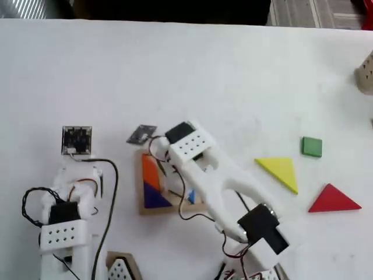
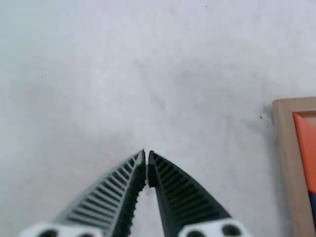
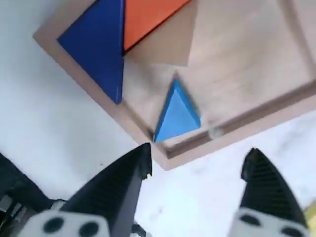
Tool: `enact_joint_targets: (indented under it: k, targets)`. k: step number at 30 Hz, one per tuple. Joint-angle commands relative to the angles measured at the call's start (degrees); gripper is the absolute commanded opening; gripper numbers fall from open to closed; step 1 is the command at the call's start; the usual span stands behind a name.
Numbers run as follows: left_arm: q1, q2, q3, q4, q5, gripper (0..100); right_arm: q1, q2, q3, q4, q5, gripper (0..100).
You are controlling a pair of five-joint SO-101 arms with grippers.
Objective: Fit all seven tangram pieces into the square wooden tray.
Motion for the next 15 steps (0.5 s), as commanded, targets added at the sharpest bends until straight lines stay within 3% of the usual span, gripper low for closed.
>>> enact_joint_targets:
  k: [1, 3, 8, 15]
  targets:
    - [-0.4, -0.7, -0.4, -1.6, -0.5, 4, 1.5, -3.0, -4.7, 6.2, -3.7, 10.3]
    - [-0.5, -0.7, -0.4, -1.6, -0.5, 4, 4.3, -4.4, -4.4, 7.3, -5.5, 1.2]
    - [-0.5, -0.7, -0.4, -1.6, -0.5, 4, 20.4, -12.1, 3.2, 6.4, -4.4, 1.9]
    - [-0.3, -0.9, -0.4, -1.6, -0.4, 4, 42.2, -32.8, 24.6, -8.8, -4.1, 1.7]
